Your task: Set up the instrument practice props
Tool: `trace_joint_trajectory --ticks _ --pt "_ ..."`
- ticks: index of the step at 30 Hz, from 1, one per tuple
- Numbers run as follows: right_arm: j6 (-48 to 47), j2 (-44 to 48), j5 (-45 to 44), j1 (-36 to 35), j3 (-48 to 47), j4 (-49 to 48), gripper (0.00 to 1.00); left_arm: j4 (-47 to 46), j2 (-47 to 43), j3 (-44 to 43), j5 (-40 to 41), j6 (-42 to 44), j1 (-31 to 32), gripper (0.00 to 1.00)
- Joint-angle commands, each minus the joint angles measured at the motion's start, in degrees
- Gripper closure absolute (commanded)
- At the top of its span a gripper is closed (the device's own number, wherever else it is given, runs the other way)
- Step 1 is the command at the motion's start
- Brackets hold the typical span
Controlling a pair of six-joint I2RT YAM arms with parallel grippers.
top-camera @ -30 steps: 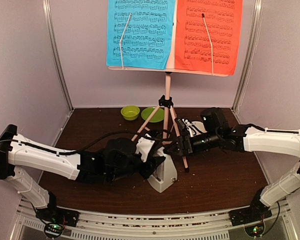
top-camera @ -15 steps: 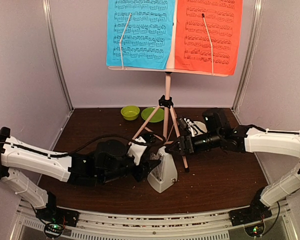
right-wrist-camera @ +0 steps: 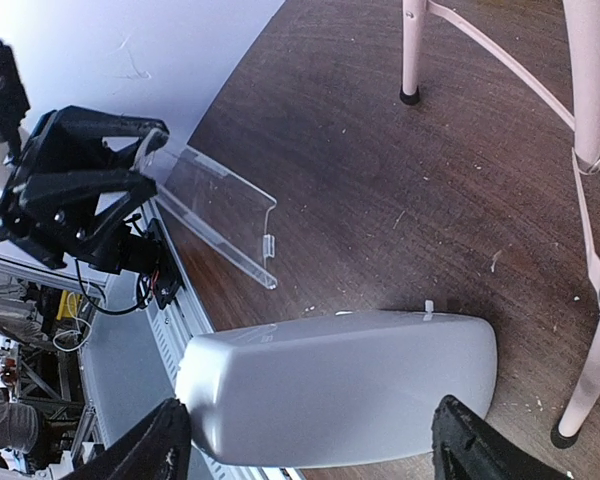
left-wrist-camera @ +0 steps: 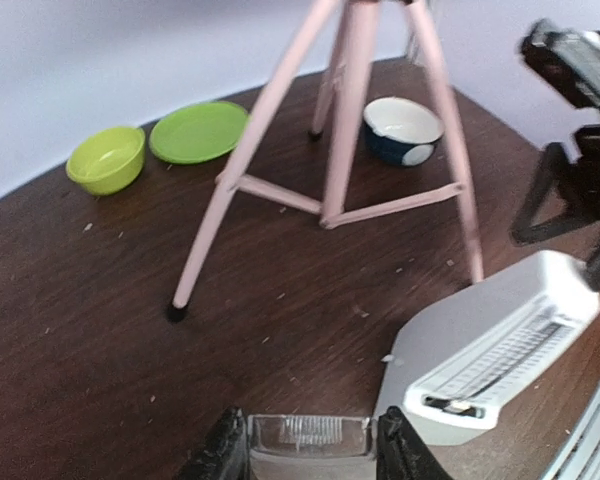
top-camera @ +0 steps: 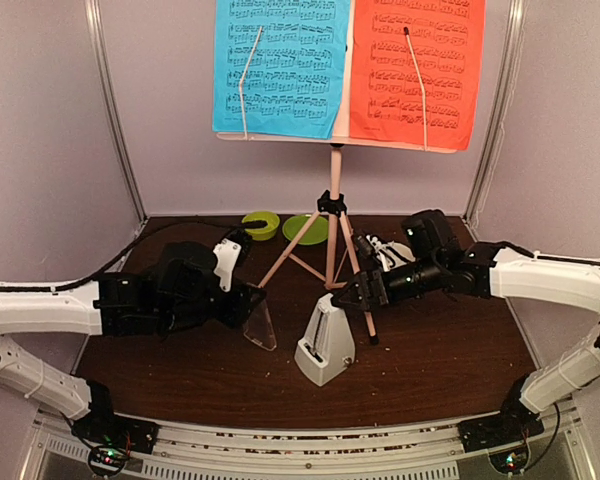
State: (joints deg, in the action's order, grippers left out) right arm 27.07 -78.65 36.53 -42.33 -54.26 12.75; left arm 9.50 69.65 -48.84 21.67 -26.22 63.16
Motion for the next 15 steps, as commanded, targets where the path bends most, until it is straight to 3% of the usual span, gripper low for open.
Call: trace_joint_trajectory --ticks 1,15 --pt "-1.37 -1.28 -4.24 0.38 -2.45 7.35 0.16 14.46 1.24 -3.3 -4.09 -6.56 -5.3 0.76" --pt "1.52 1.97 -1.64 0.18 -9.51 5.21 0.09 21.39 24.39 -18.56 -16.69 -5.59 -16.04 0.74"
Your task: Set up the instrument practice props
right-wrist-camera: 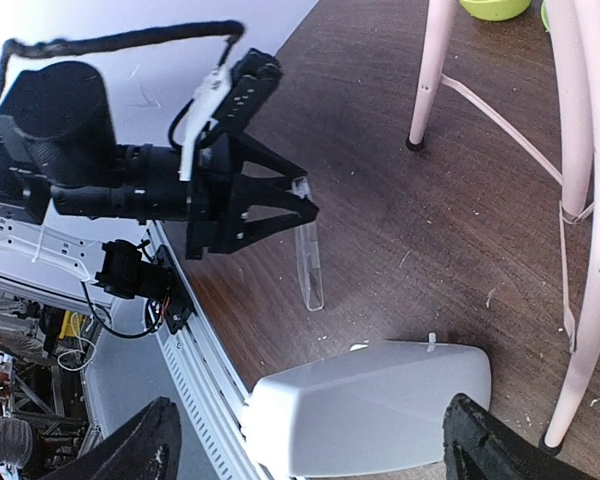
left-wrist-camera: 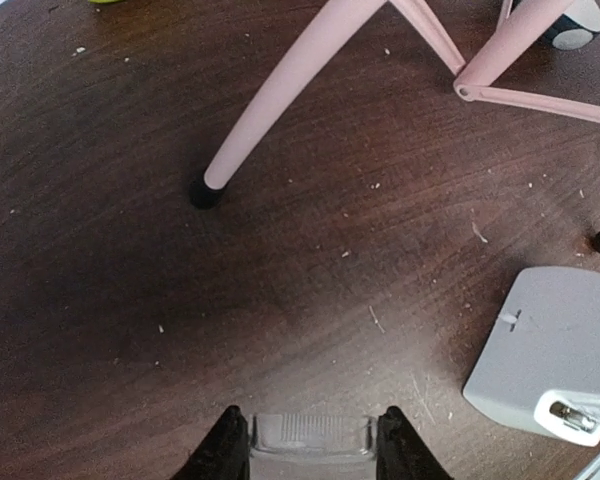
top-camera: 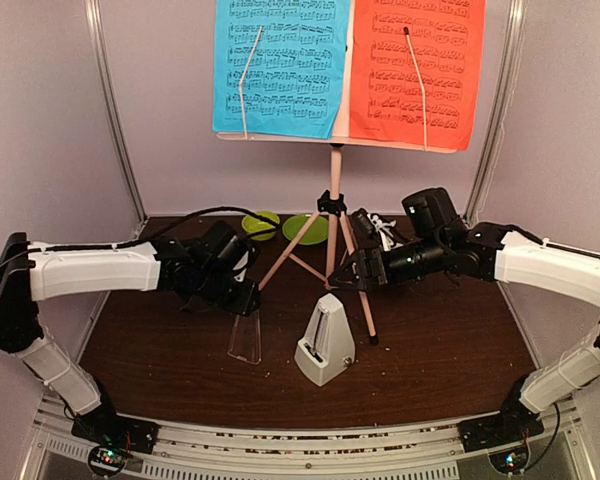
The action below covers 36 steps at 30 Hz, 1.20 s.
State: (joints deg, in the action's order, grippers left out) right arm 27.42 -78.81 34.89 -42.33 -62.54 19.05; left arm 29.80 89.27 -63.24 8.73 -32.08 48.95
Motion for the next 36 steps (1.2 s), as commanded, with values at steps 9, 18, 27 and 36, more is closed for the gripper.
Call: trace_joint_trajectory --ticks 9,18,27,36 --pt "0.95 11.51 -3.49 0.05 5.99 3.08 0.11 3.83 16.0 -10.96 -4.6 1.07 -4.73 0.61" --pt "2.65 20.31 -9.03 -0.84 24.22 -0.47 0.35 -5.05 4.56 -2.89 -5.49 -0.4 -4.0 0.16" --pt "5.32 17.45 -11.55 -2.43 28.59 -8.35 0.63 -21.13 7.62 1.37 -9.62 -2.87 3.35 0.45" --pt "5.97 10.18 -10.95 -5.79 28.13 -13.62 0.74 -29.93 14.54 1.95 -11.22 -9.9 7.78 0.57"
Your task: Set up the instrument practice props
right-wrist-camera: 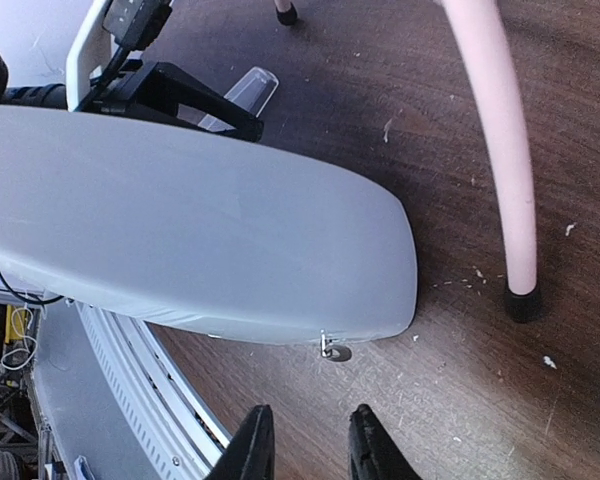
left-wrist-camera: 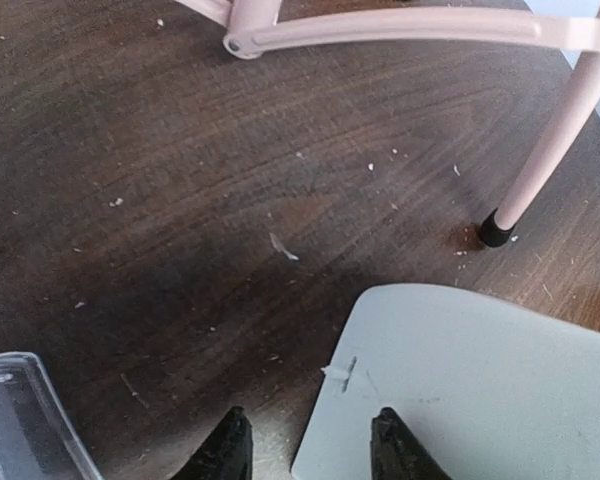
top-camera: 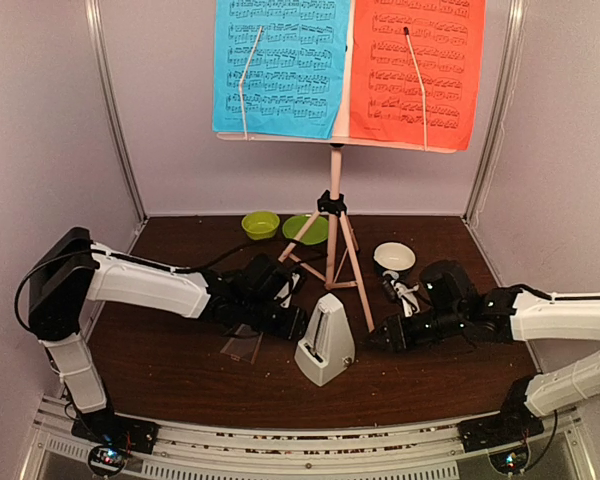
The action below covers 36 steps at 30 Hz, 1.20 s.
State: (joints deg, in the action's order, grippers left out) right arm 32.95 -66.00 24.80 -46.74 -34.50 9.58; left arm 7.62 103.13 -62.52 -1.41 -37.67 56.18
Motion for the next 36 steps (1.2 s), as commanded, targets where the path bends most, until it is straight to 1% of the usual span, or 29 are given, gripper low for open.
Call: trace_joint_trajectory --ticks 1,6,12,19,22,26,33,36 --pt "0.51 -3.49 -0.93 -1.49 0.09 -4.74 0.74 -8.59 0.57 2.14 -0.81 -4.79 0.78 0.58" --pt "0.47 -7.91 -0.98 -1.53 -0.96 -7.34 0.77 -9.64 -0.55 5.09 -0.19 -5.17 2.24 0.59" --pt "-1.48 -12.36 -2.44 -1.51 -5.28 -7.65 0.77 -10.37 -1.16 6.26 -0.21 -4.22 4.41 0.6" --pt "-5.12 -17.44 -4.07 -1.57 -11.36 -5.48 0.77 -11.33 -2.43 7.36 0.25 -4.02 5.75 0.61" --pt "-7.12 -18.17 -4.54 -1.53 -13.67 -2.87 0.76 -10.39 -3.16 7.52 1.16 -4.03 5.78 0.61" --pt "-8.6 -15.31 -5.6 -1.5 -13.14 -0.15 0.72 -8.84 -4.68 7.8 3.52 -3.8 5.71 0.61" --pt "-10.71 -6.78 -7.89 -1.36 -7.86 4.73 0.6 -6.78 -6.87 7.32 5.77 -2.14 5.06 0.6" --pt "-11.62 -2.28 -8.25 -1.35 -5.61 5.43 0.51 -5.83 -7.94 6.89 6.28 -1.37 4.39 0.57"
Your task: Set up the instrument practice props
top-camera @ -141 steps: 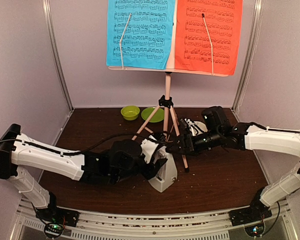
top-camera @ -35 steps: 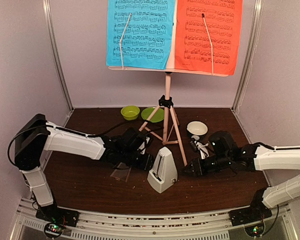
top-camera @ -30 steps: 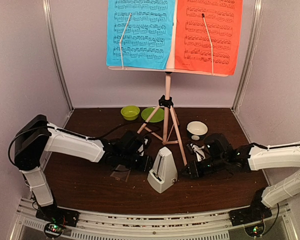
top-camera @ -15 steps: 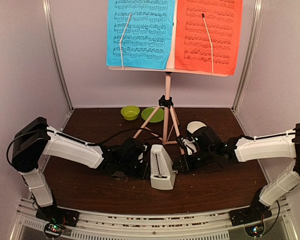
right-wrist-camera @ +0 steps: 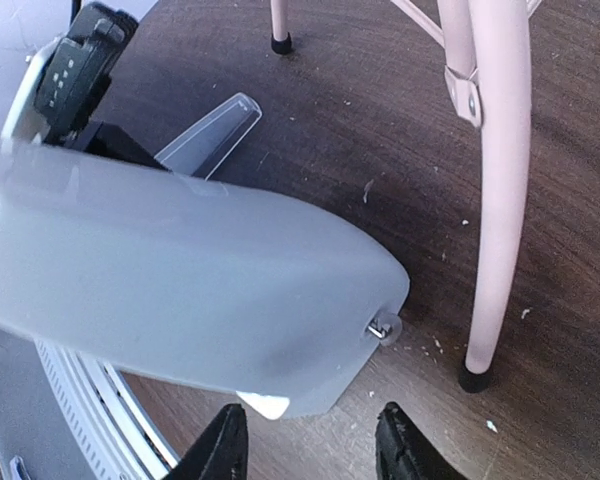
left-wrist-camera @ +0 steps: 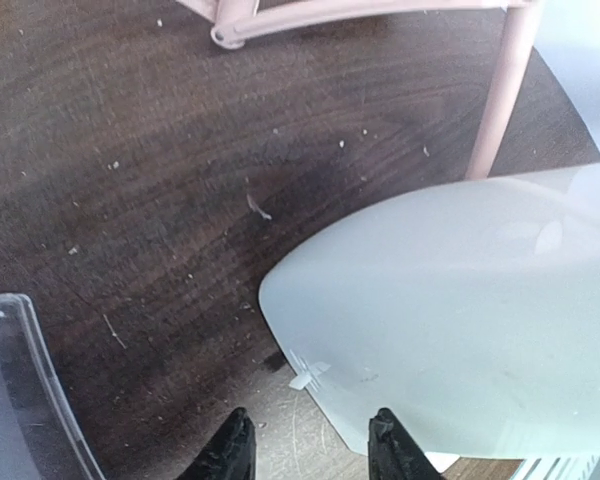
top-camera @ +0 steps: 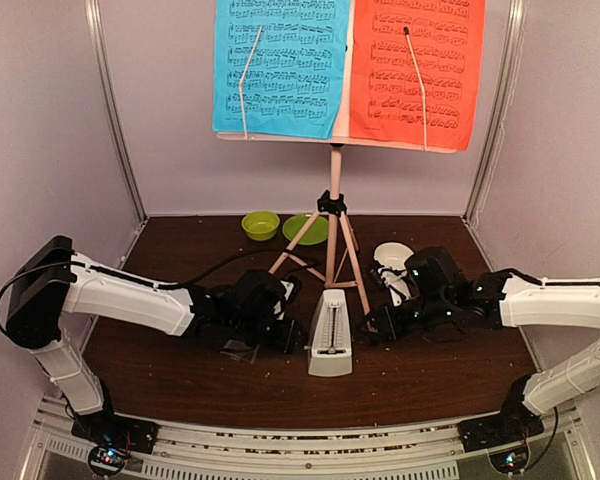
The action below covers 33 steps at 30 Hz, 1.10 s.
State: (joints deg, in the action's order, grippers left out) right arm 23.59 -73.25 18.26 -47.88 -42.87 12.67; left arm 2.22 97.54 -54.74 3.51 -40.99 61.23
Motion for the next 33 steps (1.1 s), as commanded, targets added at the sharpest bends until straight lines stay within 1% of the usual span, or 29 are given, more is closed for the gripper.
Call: trace_joint_trajectory --ticks 1,3,5,9,12,19,23,29,33 --pt "-2.47 6.45 -1.55 -0.27 3.58 1.56 0.46 -0.39 -2.74 -1.01 1.41 2.35 -0.94 0.56" --pt "-2.39 8.67 -1.05 -0.26 4.98 -0.11 0.35 0.45 -2.83 -1.83 1.26 3.39 -1.31 0.55" --pt "-2.13 9.97 -0.38 -0.31 5.26 -1.25 0.28 1.88 -2.79 -3.04 1.32 4.24 -1.67 0.54" --pt "-1.54 10.83 -0.36 -0.37 4.74 -2.15 0.21 3.27 -3.26 -4.0 0.31 4.53 -2.65 0.53" --pt "-0.43 11.32 -0.66 -0.43 4.74 -3.52 0.17 1.05 -4.15 -2.73 -1.92 4.15 -3.5 0.52" --pt "1.53 12.76 -3.59 -1.65 5.06 -5.59 0.1 -1.2 -5.89 -0.54 -3.62 2.95 -4.49 0.51" --pt "2.35 13.88 -6.24 -2.82 5.8 -7.26 0.08 -1.7 -6.32 0.04 -5.36 2.15 -5.06 0.5" --pt "3.47 15.15 -9.61 -5.57 7.59 -10.79 0.07 -2.04 -7.76 0.77 -5.99 0.96 -5.33 0.47" --pt "2.98 13.45 -11.63 -7.89 7.32 -13.09 0.09 -2.42 -8.08 0.48 -5.92 0.24 -5.42 0.47"
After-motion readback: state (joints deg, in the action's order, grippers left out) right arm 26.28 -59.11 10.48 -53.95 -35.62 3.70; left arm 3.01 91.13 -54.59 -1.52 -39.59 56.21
